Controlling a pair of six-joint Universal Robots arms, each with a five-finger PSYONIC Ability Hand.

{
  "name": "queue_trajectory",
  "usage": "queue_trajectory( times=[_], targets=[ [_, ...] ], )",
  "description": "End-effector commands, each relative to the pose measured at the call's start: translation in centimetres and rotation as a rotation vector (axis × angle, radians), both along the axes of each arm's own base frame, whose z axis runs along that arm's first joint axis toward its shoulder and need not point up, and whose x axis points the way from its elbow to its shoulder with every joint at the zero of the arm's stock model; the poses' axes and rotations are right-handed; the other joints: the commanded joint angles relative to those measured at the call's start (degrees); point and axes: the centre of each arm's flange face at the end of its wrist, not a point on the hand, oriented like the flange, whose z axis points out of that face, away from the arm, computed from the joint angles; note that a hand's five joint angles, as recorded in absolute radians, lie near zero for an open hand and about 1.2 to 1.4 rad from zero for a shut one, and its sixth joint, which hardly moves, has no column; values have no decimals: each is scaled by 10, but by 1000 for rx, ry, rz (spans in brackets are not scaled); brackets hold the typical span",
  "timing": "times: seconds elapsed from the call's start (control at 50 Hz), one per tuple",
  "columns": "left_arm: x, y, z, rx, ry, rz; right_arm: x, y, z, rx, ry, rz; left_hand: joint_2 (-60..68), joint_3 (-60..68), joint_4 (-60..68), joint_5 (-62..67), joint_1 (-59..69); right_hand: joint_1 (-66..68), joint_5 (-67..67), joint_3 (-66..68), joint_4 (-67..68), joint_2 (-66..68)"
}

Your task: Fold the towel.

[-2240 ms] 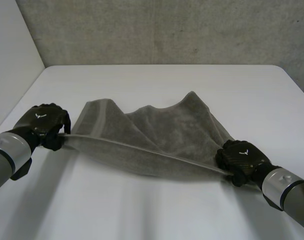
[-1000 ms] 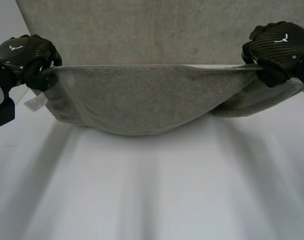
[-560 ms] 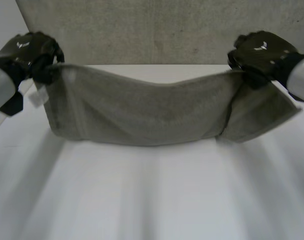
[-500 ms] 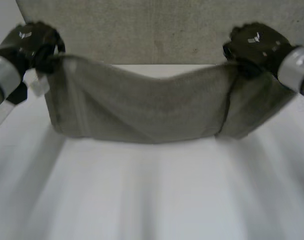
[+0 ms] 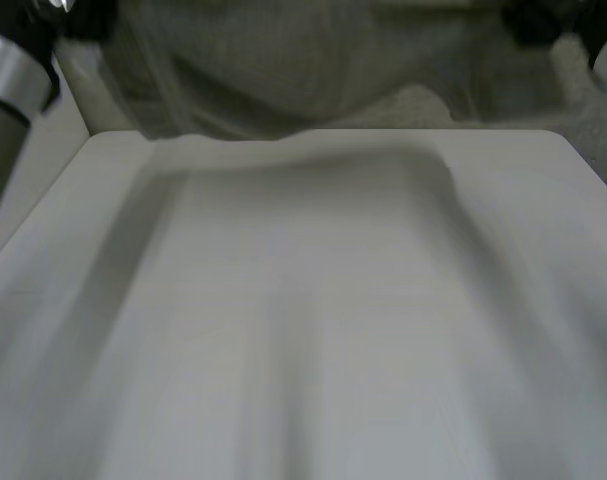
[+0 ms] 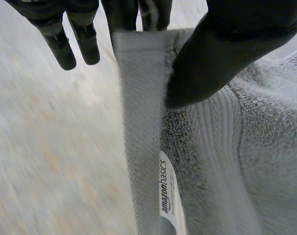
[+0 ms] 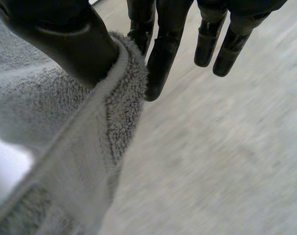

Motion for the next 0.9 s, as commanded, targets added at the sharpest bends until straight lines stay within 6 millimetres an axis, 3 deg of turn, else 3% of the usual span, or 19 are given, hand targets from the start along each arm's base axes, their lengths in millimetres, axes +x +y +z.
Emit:
queue_trajectory(
  times=[0.02,0.04,0.08,0.1,0.14,0.24,0.28,0.32,0.36,0.42,0.46,0.48,0.52,0.56,0.62,0.76,0.8,0.84,0.9],
  targets=[
    [10,-1,-95,269,-69,16,-5,14,-91,229,141,1,31,-24,-32,36,60,56,39,-29,-44,57],
    [10,-1,-95,270,-69,16,-5,14,-92,229,141,1,31,-24,-32,36,60,56,39,-29,-44,57],
    [12,7,-124,344,-118,25,-10,27,-128,303,219,9,31,-24,-32,36,60,56,39,-29,-44,57],
    [12,7,-125,344,-118,25,-10,27,-128,303,220,9,31,-24,-32,36,60,56,39,-29,-44,57],
    [13,18,-150,391,-196,22,-18,41,-157,372,279,21,31,-24,-32,36,60,56,39,-29,-44,57],
    [11,38,-179,447,-304,-13,-22,64,-185,440,340,51,31,-24,-32,36,60,56,39,-29,-44,57],
    [11,45,-182,451,-325,-19,-23,71,-186,449,350,55,31,-24,-32,36,60,56,39,-29,-44,57],
    [12,52,-183,465,-341,-20,-25,78,-179,441,346,51,31,-24,-32,36,60,56,39,-29,-44,57],
    [14,60,-177,471,-347,-19,-36,91,-160,438,328,20,31,-24,-32,36,60,56,39,-29,-44,57],
    [18,77,-160,493,-342,-19,-41,99,-151,443,323,12,31,-24,-32,36,60,56,39,-29,-44,57],
    [24,93,-141,498,-336,-8,-43,119,-129,440,311,43,31,-24,-32,36,60,56,39,-29,-44,57],
    [24,93,-141,498,-336,-8,-43,120,-129,440,310,43,31,-24,-32,36,60,56,39,-29,-44,57],
    [29,101,-128,493,-328,6,-46,138,-110,450,289,83,31,-24,-32,36,60,56,39,-29,-44,57],
    [40,114,-108,508,-291,34,-49,143,-102,463,274,95,31,-24,-32,36,60,56,39,-29,-44,57],
    [47,121,-94,542,-235,46,-57,146,-91,511,244,94,31,-24,-32,36,60,56,39,-29,-44,57],
    [45,119,-76,555,-171,4,-62,137,-83,579,215,116,31,-24,-32,36,60,56,39,-29,-44,57],
    [44,114,-79,567,-173,-4,-61,128,-90,616,216,127,31,-24,-32,36,60,56,39,-29,-44,57],
    [43,96,-96,636,-182,-8,-55,107,-105,682,232,145,31,-24,-32,36,60,56,39,-29,-44,57],
    [41,87,-103,663,-186,-11,-50,98,-115,720,250,151,31,-24,-32,36,60,56,39,-29,-44,57]
  ],
)
